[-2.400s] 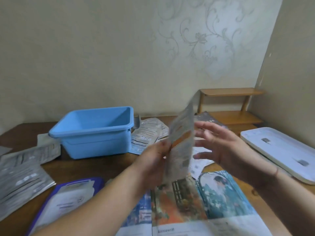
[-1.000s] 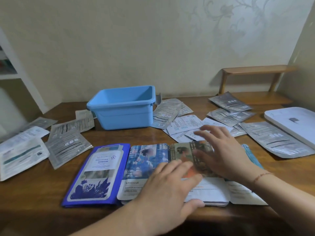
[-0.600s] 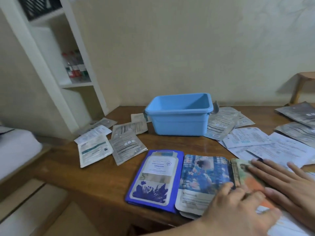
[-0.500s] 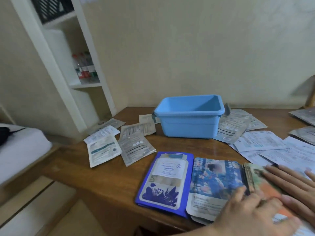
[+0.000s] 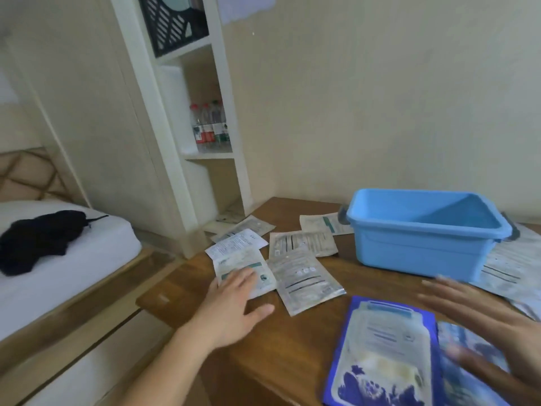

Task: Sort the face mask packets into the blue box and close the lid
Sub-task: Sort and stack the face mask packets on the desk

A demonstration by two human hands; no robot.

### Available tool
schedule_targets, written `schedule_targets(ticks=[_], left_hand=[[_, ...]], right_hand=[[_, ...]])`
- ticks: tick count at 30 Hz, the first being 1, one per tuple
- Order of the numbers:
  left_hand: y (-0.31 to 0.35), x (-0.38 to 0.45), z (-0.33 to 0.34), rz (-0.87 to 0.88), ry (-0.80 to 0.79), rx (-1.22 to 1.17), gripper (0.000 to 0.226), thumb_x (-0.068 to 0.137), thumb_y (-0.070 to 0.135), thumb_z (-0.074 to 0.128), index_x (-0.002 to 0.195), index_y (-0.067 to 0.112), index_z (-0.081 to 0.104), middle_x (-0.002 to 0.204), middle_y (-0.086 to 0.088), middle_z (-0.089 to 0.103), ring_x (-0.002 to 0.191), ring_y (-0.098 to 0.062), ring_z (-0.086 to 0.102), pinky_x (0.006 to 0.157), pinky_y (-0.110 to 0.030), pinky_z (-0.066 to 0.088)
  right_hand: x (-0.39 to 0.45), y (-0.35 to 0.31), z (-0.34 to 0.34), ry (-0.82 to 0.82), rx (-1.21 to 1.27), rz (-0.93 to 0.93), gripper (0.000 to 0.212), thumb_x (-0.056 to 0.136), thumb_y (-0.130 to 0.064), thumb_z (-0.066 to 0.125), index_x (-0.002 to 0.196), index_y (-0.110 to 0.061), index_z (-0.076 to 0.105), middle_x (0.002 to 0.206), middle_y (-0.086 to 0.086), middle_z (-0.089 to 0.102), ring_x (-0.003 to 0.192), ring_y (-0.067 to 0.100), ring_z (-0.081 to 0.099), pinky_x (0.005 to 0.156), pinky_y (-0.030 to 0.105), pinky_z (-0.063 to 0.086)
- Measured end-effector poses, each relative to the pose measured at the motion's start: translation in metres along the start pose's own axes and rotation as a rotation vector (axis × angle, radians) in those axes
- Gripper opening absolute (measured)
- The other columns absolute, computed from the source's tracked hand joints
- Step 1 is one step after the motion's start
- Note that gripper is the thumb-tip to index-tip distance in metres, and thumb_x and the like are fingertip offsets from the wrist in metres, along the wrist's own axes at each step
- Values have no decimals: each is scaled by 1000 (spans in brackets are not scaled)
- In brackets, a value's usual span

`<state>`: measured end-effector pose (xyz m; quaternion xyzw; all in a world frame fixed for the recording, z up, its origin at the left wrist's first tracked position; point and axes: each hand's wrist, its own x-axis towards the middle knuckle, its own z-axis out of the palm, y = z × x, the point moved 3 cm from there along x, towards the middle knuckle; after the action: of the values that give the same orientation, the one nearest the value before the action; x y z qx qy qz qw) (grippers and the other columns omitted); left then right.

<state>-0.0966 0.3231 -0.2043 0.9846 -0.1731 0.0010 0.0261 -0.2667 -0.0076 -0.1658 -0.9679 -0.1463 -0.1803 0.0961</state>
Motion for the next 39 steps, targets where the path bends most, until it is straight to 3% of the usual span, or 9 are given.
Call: schedule_targets(ticks=[3, 8, 17, 23, 26, 29, 34, 37, 39], left_hand=[[-42, -4, 21, 7, -79, -12, 91, 78, 84, 13, 156, 37, 3, 161, 25, -8, 145, 3, -13, 117, -54, -14], [-59, -31, 29, 118, 24, -30, 106, 62, 90, -5, 155, 39, -3, 155, 29, -20, 146, 1, -17, 118, -48, -12], [-110, -65, 55, 40, 169, -222, 117, 79, 61, 66, 141, 45, -32, 142, 37, -31, 128, 23, -30, 106, -20, -26], [-138, -53, 72, 147, 305, -202, 120, 74, 31, 76, 151, 43, -15, 162, 19, -3, 150, -3, -6, 119, -53, -1], [-139, -46, 77, 211, 386, -191, 115, 75, -1, 75, 155, 38, 1, 162, 16, 10, 151, -7, 7, 118, -55, 5], [-134, -41, 75, 279, 517, -166, 98, 75, 1, 80, 151, 34, 29, 156, 10, 32, 148, -16, 23, 113, -61, 13], [-123, -61, 50, 300, 619, -494, 59, 82, 15, 75, 129, 45, 57, 136, 19, 58, 139, -10, 42, 108, -42, 32], [-100, -83, 15, 46, 517, -1106, 23, 86, 17, 70, 83, 39, 78, 80, 18, 74, 80, 8, 67, 69, -7, 46], [-89, -88, 11, -35, 325, -1383, 11, 76, 23, 68, 75, 23, 79, 76, 4, 75, 71, -2, 68, 58, -12, 48]], right_hand=[[62, -57, 12, -227, 55, -101, 70, 67, -96, 4, 132, -73, 12, 144, -51, 0, 136, -23, -8, 115, 16, 20], [146, -129, 77, -511, 99, -91, 75, 91, -68, 39, 153, -40, 7, 161, -20, 1, 147, 2, -7, 120, 34, 4], [159, -204, 165, -501, -119, -214, 94, 92, -68, 32, 151, -16, -18, 156, 2, -28, 147, 22, -22, 118, 41, -14], [134, -210, 165, -208, -140, -344, 71, 62, -47, 83, 122, -13, 68, 126, 9, 65, 112, 22, 66, 92, 37, 51], [118, -208, 167, -8, -183, -536, 31, 97, -26, 49, 114, -14, 73, 119, 8, 69, 107, 22, 68, 85, 45, 57], [112, -207, 157, 47, -185, -561, 64, 106, -17, 12, 106, -20, 76, 112, 0, 73, 101, 16, 70, 83, 45, 58], [136, -211, 87, 1, 42, -620, 32, 88, -25, 48, 113, -29, 67, 101, -11, 74, 80, 5, 70, 68, 25, 59], [178, -212, 34, 29, 326, -494, 17, 92, -24, 60, 104, -29, 71, 84, -16, 71, 73, 0, 65, 63, 10, 50], [213, -205, 20, 86, 463, -246, 8, 87, -30, 68, 92, -30, 74, 80, -20, 69, 76, -4, 65, 62, 5, 48]])
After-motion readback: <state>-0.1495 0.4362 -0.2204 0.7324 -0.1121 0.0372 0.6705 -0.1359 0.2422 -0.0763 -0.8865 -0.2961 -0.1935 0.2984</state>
